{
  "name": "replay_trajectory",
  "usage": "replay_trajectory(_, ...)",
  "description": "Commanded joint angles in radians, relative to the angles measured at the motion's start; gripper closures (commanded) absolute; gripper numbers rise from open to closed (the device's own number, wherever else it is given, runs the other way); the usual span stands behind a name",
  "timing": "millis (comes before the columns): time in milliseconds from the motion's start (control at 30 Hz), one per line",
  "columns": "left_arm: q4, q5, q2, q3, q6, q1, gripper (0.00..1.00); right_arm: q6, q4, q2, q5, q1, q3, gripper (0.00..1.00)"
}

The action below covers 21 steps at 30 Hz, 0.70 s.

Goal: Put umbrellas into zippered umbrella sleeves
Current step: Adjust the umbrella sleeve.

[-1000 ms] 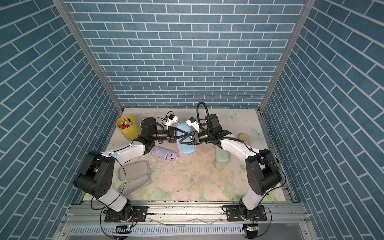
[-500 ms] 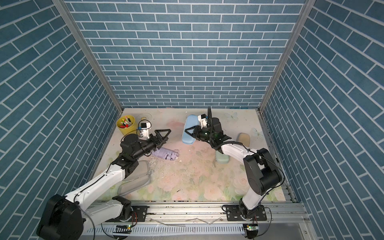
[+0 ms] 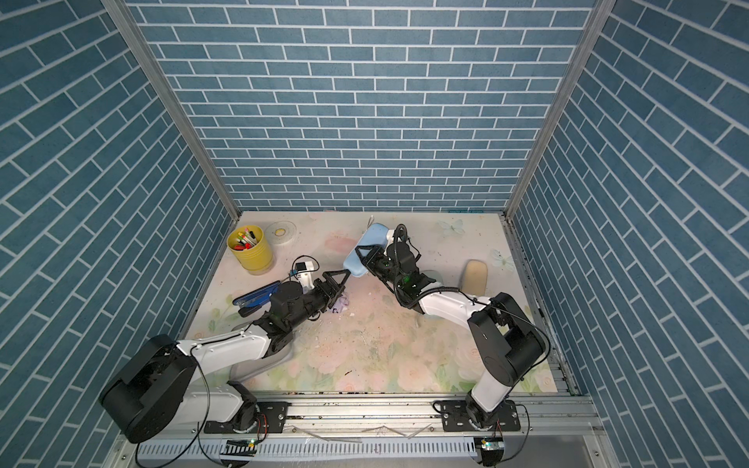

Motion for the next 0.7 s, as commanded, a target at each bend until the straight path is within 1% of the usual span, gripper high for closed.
replay_trajectory(0,0.169,-0.040,0.021,-0.006,-0.048,-0.006,0.20,0.097,0.140,-0.055,0.005,0.041,-0.014,0.81)
replay_trajectory(133,0.220,-0.067,0.017,-0.030,-0.061,-0.006,0.21,0.132,0.180,-0.053,0.024,0.043,-0.033,0.82)
replay_trajectory(200,0.232,-0.075,0.011,-0.035,-0.064,-0.005,0.17,0.136,0.181,-0.057,0.032,0.044,-0.037,0.83)
replay_trajectory(267,0.222,-0.059,0.018,-0.023,-0.057,-0.006,0.15,0.141,0.184,-0.056,0.031,0.045,-0.032,0.83)
replay_trajectory(333,0.229,-0.036,0.043,-0.007,-0.055,-0.007,0.18,0.153,0.187,-0.052,0.015,0.047,-0.017,0.83)
replay_trajectory(400,0.284,-0.018,0.093,0.006,-0.076,-0.007,0.23,0.166,0.188,-0.049,0.007,0.056,-0.005,0.82)
replay_trajectory(433,0.317,-0.013,0.115,0.010,-0.090,-0.007,0.28,0.171,0.187,-0.047,0.007,0.061,-0.003,0.82)
replay_trajectory(533,0.410,-0.005,0.175,0.027,-0.128,-0.007,0.47,0.192,0.186,-0.040,-0.002,0.065,-0.005,0.79)
replay_trajectory(567,0.426,-0.006,0.186,0.032,-0.135,-0.005,0.54,0.198,0.187,-0.040,-0.006,0.064,-0.010,0.76)
replay_trajectory(600,0.435,-0.007,0.191,0.035,-0.139,-0.004,0.61,0.198,0.185,-0.042,-0.015,0.062,-0.015,0.70)
replay_trajectory(633,0.434,-0.006,0.191,0.037,-0.143,0.000,0.64,0.197,0.181,-0.048,-0.026,0.055,-0.020,0.64)
replay_trajectory(667,0.428,0.001,0.186,0.038,-0.141,0.009,0.68,0.193,0.180,-0.055,-0.054,0.041,-0.028,0.55)
